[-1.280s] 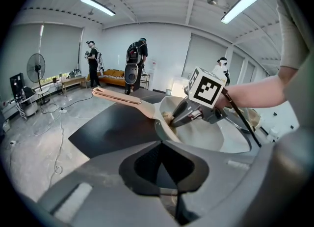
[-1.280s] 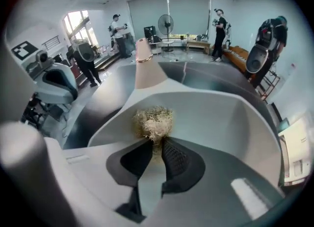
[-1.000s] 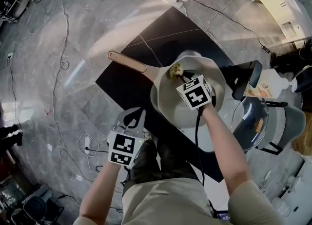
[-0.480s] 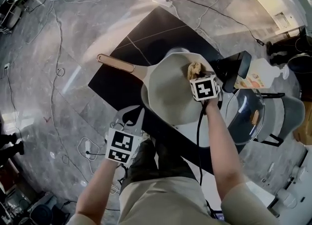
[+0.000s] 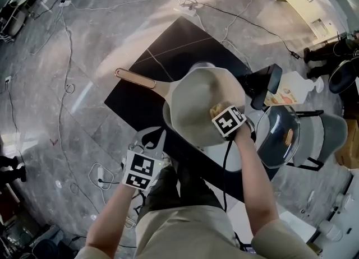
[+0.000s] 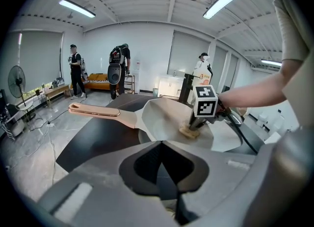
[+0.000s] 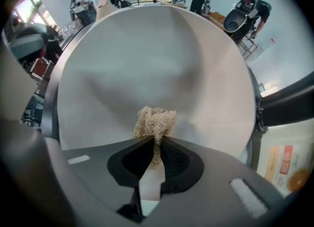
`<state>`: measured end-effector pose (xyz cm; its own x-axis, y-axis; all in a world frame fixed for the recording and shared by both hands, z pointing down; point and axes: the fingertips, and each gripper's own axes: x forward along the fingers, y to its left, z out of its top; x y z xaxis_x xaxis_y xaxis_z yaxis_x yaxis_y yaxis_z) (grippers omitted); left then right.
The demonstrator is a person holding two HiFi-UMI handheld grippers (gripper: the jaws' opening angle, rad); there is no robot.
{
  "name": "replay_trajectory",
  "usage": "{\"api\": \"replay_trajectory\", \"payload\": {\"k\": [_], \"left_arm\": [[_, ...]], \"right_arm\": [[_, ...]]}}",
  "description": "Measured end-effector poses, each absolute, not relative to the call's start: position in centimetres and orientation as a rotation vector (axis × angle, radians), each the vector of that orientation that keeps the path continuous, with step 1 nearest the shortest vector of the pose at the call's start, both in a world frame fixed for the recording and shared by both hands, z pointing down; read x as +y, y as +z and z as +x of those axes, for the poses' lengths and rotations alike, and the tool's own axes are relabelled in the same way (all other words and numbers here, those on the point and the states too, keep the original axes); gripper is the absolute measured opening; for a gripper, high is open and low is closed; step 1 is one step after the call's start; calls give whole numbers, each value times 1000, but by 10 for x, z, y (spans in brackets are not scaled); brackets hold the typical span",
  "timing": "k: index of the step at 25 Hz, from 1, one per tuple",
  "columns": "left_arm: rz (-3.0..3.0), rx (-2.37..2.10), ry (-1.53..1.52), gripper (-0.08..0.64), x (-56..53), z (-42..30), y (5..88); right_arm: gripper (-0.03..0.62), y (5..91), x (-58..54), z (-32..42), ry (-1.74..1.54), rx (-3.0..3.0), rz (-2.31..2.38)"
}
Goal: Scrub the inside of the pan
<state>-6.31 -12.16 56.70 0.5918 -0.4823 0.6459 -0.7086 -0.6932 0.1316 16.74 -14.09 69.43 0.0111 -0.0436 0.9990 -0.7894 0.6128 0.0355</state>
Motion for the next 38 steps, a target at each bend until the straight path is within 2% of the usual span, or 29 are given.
{"api": "replay_trajectory", "payload": {"k": [9, 19, 26, 33, 38], "left_arm": [[2409, -991, 823, 2, -115, -82, 569], [2356, -1008, 816, 2, -102, -91, 577], [2350, -987, 833, 2, -98, -85, 582], [2364, -975, 833, 2, -108, -81, 580], [2381, -958, 846, 2, -110, -76, 580]], "right_arm": [[44, 697, -105, 82, 690, -1568, 424], [43, 685, -163, 23, 695, -1800, 489], [44, 676, -218, 39, 768, -1881, 784], [44, 668, -256, 89, 583, -1773, 1029], [44, 675, -255, 139, 468, -1618, 1039]]}}
